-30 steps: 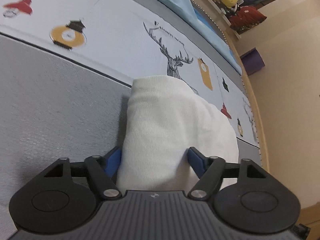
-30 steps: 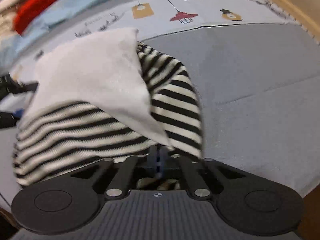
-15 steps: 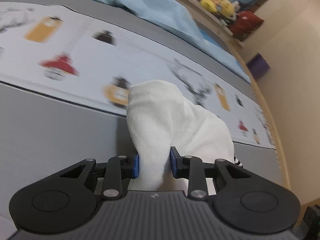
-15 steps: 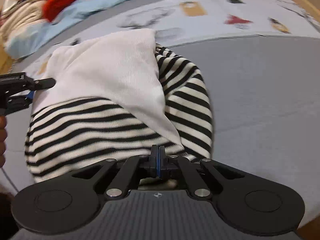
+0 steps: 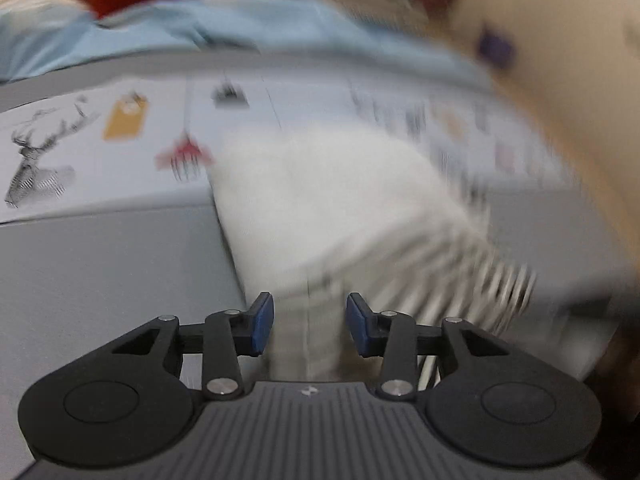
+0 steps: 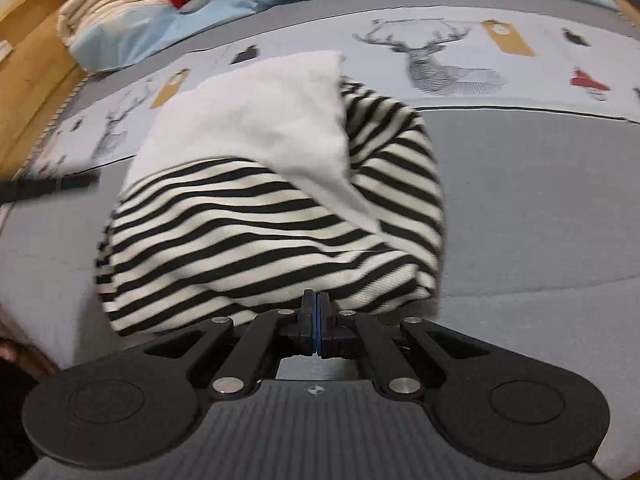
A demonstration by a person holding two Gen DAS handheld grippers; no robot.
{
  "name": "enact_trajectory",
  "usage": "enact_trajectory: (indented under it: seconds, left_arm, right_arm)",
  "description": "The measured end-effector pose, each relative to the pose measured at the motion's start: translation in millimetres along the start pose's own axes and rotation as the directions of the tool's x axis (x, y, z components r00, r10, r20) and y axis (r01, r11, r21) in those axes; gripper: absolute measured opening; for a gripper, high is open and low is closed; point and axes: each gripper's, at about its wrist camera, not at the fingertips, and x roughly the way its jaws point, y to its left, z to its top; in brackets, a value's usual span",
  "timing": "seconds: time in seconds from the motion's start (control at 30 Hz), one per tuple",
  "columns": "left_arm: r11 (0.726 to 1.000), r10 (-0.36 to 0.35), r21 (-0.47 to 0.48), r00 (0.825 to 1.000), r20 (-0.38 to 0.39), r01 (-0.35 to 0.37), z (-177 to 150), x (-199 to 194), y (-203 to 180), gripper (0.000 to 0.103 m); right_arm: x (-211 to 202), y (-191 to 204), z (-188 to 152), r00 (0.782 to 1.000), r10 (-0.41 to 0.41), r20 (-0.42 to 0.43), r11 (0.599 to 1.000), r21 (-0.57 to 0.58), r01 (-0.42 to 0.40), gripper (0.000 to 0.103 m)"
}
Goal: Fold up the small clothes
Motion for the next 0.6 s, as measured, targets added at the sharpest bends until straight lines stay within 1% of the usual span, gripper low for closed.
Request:
enact_trajectory:
  seconds: [0.03, 0.07, 0.1, 0.13, 0.2, 0.27, 0.3, 0.33, 0.37, 0.4, 0.5, 0.53, 0.57, 0.6]
  left_arm:
    - [0.998, 0.047, 0.042, 0.998, -0.045, -0.045, -13.3, 10.9, -5.4, 0.047]
    - [0.996, 0.082, 0.037, 0.996, -0.04, -0.08, -18.5, 9.1, -6.7, 0.049]
    - [0.996, 0.09, 0.027, 0.996, -0.022, -0.089, -15.4, 0.2, -9.4, 0.048]
    - [0.995, 0.093, 0.025, 0.996, 0.002, -0.093, -11.4, -11.8, -12.2, 0.048]
    - [0.994, 0.097, 0.044, 0.993, 0.069, -0.1, -7.5, -40.1, -19.6, 0.048]
    - [0.987, 0.113, 0.099, 0.987, 0.116, -0.125, -5.9, -66.6, -29.6, 0.049]
    - [0.983, 0.12, 0.125, 0.983, 0.136, -0.138, -6.7, -79.8, -33.5, 0.052]
    - [0.98, 0.121, 0.139, 0.981, 0.148, -0.142, -7.3, -87.9, -38.6, 0.053]
    - [0.979, 0.12, 0.145, 0.98, 0.159, -0.143, -8.1, -96.6, -39.5, 0.056]
    - [0.979, 0.121, 0.139, 0.978, 0.171, -0.146, -11.4, -105.3, -39.9, 0.056]
    - [0.988, 0.125, 0.067, 0.975, 0.182, -0.139, -28.4, -121.4, -32.2, 0.056]
    - [0.99, 0.135, 0.029, 0.977, 0.164, -0.141, -38.5, -122.6, -27.7, 0.056]
    - [0.991, 0.131, -0.047, 0.983, 0.126, -0.126, -38.8, -128.5, -18.7, 0.054]
    - [0.986, 0.139, -0.117, 0.975, 0.172, -0.12, -40.5, -143.6, -9.7, 0.056]
  right_arm:
    - [-2.6, -1.5, -1.2, 0.999, -0.038, 0.014, 0.999, 0.006, 0.038, 0.0]
    - [-7.0, -1.8, -2.6, 0.997, -0.071, 0.033, 0.997, 0.01, 0.071, 0.001]
    - [-12.5, -5.0, -2.8, 0.994, -0.093, 0.058, 0.996, 0.015, 0.093, 0.003]
    - [-26.0, -6.6, -2.3, 0.988, -0.109, 0.105, 0.994, 0.026, 0.107, 0.003]
    - [-56.6, -10.4, -0.4, 0.973, -0.091, 0.212, 0.996, 0.04, 0.084, 0.005]
    - [-94.6, -13.9, -3.4, 0.936, -0.053, 0.348, 0.999, 0.026, 0.046, 0.022]
    - [-108.6, -15.9, -6.7, 0.917, -0.053, 0.395, 0.999, 0.021, 0.049, 0.04]
    - [-123.7, -18.5, -11.0, 0.892, -0.062, 0.447, 0.998, 0.034, 0.052, 0.05]
    - [-140.5, -23.2, -15.7, 0.864, -0.056, 0.5, 0.998, 0.065, 0.028, 0.05]
    - [-153.2, -27.7, -19.9, 0.845, -0.041, 0.533, 0.996, 0.085, -0.005, 0.049]
    - [-180.6, -40.9, -37.6, 0.794, -0.029, 0.607, 0.985, 0.153, -0.081, 0.049]
    - [-187.7, -44.6, -45.4, 0.778, -0.026, 0.627, 0.976, 0.184, -0.115, 0.049]
    - [-193.6, -48.4, -51.8, 0.765, -0.025, 0.643, 0.967, 0.208, -0.144, 0.049]
    - [-197.4, -49.5, -57.8, 0.755, -0.028, 0.655, 0.96, 0.228, -0.162, 0.05]
